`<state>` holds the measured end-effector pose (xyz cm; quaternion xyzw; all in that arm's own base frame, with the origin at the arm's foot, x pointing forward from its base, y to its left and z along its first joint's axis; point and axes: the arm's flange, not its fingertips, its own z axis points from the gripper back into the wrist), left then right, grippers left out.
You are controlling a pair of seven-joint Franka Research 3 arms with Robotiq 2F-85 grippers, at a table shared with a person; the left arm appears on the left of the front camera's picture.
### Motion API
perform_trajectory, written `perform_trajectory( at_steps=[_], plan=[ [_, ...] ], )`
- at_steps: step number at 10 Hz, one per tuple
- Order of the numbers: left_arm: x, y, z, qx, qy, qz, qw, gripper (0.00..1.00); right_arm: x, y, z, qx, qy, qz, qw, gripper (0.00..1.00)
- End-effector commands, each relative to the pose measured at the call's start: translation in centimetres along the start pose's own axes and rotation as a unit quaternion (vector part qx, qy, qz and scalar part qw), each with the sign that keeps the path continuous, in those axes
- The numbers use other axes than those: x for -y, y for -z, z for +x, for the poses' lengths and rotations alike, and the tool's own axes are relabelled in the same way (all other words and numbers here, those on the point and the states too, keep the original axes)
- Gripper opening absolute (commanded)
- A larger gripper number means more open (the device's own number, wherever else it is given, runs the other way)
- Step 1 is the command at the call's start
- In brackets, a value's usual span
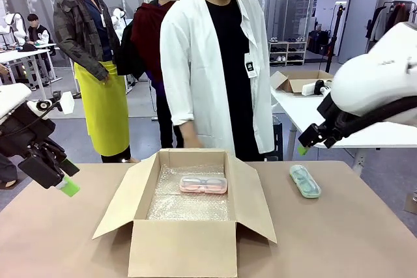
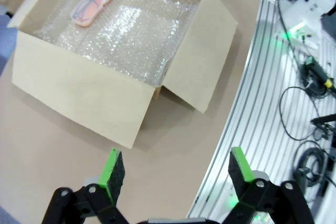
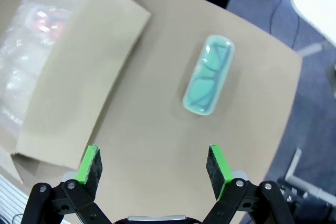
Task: Pack the glasses set securely to prepare it for shipping.
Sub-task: Put the Glasses case from the right side of the table into the Package Box.
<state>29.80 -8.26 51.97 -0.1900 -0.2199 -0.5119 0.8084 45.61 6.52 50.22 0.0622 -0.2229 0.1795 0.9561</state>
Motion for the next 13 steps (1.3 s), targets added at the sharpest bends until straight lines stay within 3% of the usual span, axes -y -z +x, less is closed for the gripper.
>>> perform_trajectory(
  at_steps=[1,5,8,13],
  plan=[
    [-0.2,-0.1,-0.1,0.01,0.009,-0.006,1.0,1.0,0.7,1.0,3.5,-0.053,0.047,-0.023,0.997,1.0],
    [-0.2,-0.1,-0.1,0.01,0.009,-0.006,1.0,1.0,5.3,7.0,7.9,-0.113,0.099,-0.064,0.987,1.0],
    [-0.2,-0.1,-0.1,0.01,0.009,-0.006,1.0,1.0,7.5,13.3,8.1,-0.141,0.106,-0.076,0.981,1.0],
    [-0.2,-0.1,-0.1,0.01,0.009,-0.006,1.0,1.0,7.8,20.8,7.1,-0.148,0.122,-0.07,0.979,1.0]
  ],
)
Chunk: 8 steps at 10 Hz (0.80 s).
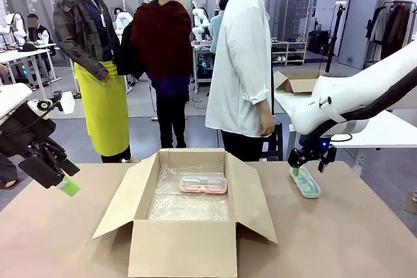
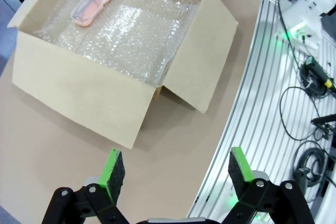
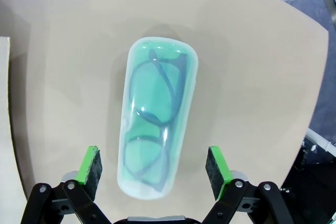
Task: Pack the glasses set securely to prepare it for shipping.
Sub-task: Put the Glasses case from the right side of the table into the Package Box.
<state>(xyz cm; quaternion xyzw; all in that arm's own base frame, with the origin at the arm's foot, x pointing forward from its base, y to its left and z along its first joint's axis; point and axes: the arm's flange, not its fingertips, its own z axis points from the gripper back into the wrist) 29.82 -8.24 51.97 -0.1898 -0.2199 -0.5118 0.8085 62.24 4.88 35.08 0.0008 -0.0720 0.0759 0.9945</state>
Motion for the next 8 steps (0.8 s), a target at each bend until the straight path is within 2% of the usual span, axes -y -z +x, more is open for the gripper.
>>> perform_trajectory(
  at_steps=[1,6,8],
  plan=[
    [-0.2,-0.1,-0.1,0.01,0.009,-0.006,1.0,1.0,-0.8,1.6,0.6,0.013,0.03,-0.003,0.999,1.0],
    [-0.2,-0.1,-0.1,0.01,0.009,-0.006,1.0,1.0,-0.5,4.0,0.3,0.01,0.058,0.005,0.998,1.0],
    [-0.2,-0.1,-0.1,0.01,0.009,-0.006,1.0,1.0,-0.4,3.9,0.3,0.017,0.066,0.003,0.998,0.8]
  ],
)
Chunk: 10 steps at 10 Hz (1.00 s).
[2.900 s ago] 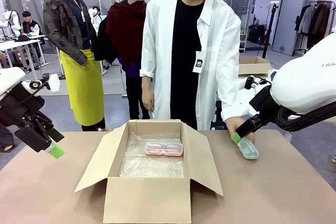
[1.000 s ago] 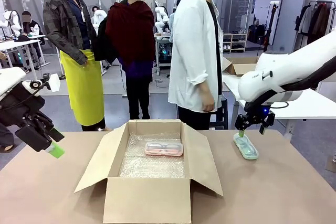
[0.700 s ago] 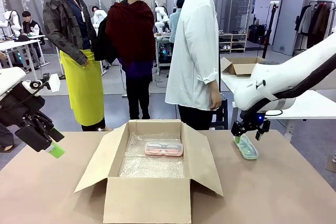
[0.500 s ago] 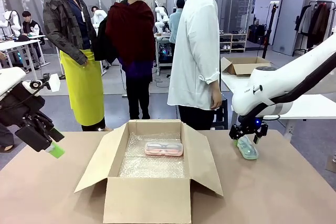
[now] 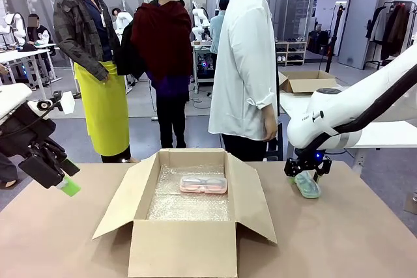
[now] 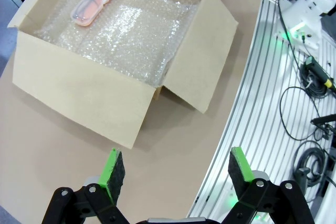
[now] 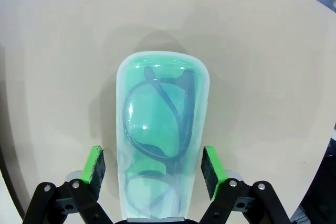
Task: Pack the glasses set securely to prepare it for shipping.
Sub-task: Put the Glasses case from the right side of the table into the Package Box.
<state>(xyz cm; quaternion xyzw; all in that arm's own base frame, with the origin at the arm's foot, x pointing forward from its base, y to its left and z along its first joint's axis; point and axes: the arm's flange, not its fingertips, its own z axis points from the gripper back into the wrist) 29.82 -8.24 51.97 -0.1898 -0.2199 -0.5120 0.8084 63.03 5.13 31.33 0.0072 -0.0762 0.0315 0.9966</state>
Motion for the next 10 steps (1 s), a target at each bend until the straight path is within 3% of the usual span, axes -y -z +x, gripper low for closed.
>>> perform_trajectory(
  at_steps=[1,3,4,5,8,10],
  plan=[
    [-0.2,-0.1,-0.1,0.01,0.009,-0.006,1.0,1.0,-0.1,0.0,0.1,0.013,0.022,-0.001,1.0,0.72],
    [-0.2,-0.1,-0.1,0.01,0.009,-0.006,1.0,1.0,0.0,0.0,0.0,0.015,0.027,-0.003,1.0,0.52],
    [-0.2,-0.1,-0.1,0.01,0.009,-0.006,1.0,1.0,0.1,-0.1,-0.1,0.014,0.028,-0.003,1.0,0.64],
    [-0.2,-0.1,-0.1,0.01,0.009,-0.006,1.0,1.0,0.1,-0.4,-0.2,0.009,0.029,-0.009,1.0,0.32],
    [-0.2,-0.1,-0.1,0.01,0.009,-0.006,1.0,1.0,-1.1,-4.7,-1.8,0.006,0.012,-0.013,1.0,0.32],
    [-0.2,-0.1,-0.1,0.01,0.009,-0.006,1.0,1.0,-3.2,-9.5,-3.8,-0.008,-0.056,-0.01,0.998,0.32]
  ],
)
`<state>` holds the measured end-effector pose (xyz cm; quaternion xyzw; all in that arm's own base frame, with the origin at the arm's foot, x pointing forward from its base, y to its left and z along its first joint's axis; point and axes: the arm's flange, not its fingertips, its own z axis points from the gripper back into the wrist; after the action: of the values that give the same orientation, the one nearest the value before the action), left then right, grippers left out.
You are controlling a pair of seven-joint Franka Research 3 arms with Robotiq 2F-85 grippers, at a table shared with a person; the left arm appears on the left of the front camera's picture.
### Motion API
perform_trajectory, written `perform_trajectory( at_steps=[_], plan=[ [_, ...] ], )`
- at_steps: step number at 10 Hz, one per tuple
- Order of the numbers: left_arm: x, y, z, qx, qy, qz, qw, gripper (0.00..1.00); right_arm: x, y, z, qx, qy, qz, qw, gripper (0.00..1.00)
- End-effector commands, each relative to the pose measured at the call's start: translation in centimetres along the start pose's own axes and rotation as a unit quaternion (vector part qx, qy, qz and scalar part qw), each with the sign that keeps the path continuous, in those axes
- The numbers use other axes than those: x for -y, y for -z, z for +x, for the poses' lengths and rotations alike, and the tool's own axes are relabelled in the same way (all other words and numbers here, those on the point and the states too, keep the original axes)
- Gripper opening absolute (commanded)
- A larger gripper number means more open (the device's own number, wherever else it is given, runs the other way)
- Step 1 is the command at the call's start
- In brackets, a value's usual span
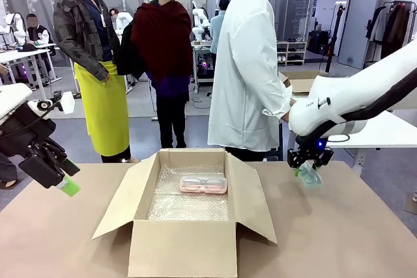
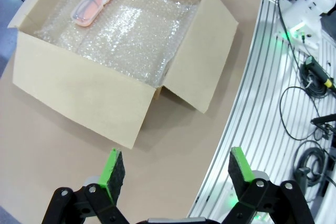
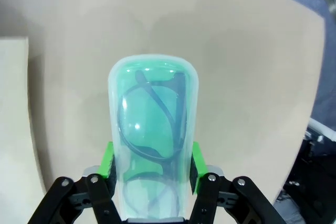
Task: Pack the glasses set securely to prepare it for shipping.
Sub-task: Put the Glasses case from the right side of the table into the Package Box.
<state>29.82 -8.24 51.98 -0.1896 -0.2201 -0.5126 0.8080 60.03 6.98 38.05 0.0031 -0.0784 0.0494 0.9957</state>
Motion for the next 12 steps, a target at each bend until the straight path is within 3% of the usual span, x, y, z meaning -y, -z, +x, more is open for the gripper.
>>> perform_trajectory(
  at_steps=[1,4,5,6,7,8,9,11,12],
  plan=[
    [-0.2,-0.1,-0.1,0.01,0.008,-0.006,1.0,1.0,-2.5,-4.8,-3.0,-0.013,-0.09,-0.016,0.996,0.32],
    [-0.2,-0.1,-0.1,0.01,0.008,-0.006,1.0,1.0,-6.3,-9.9,-5.6,0.005,-0.189,-0.019,0.982,0.32],
    [-0.2,-0.1,-0.1,0.01,0.008,-0.006,1.0,1.0,-8.6,-12.3,-7.1,-0.014,-0.277,0.0,0.961,0.32],
    [-0.2,-0.1,-0.1,0.01,0.008,-0.006,1.0,1.0,-11.0,-14.3,-8.7,-0.05,-0.393,0.027,0.918,0.32],
    [-0.2,-0.1,-0.1,0.01,0.008,-0.006,1.0,1.0,-14.0,-15.9,-9.9,-0.041,-0.495,0.058,0.866,0.32],
    [-0.2,-0.1,-0.1,0.01,0.008,-0.006,1.0,1.0,-17.3,-16.7,-10.8,-0.026,-0.545,0.058,0.836,0.32],
    [-0.2,-0.1,-0.1,0.01,0.008,-0.006,1.0,1.0,-21.4,-16.6,-11.5,-0.027,-0.581,0.066,0.811,0.32],
    [-0.2,-0.1,-0.1,0.01,0.008,-0.006,1.0,1.0,-27.4,-15.0,-12.5,-0.022,-0.61,0.083,0.788,0.32],
    [-0.2,-0.1,-0.1,0.01,0.008,-0.006,1.0,1.0,-29.3,-13.5,-12.3,-0.022,-0.63,0.061,0.774,0.32]
  ],
)
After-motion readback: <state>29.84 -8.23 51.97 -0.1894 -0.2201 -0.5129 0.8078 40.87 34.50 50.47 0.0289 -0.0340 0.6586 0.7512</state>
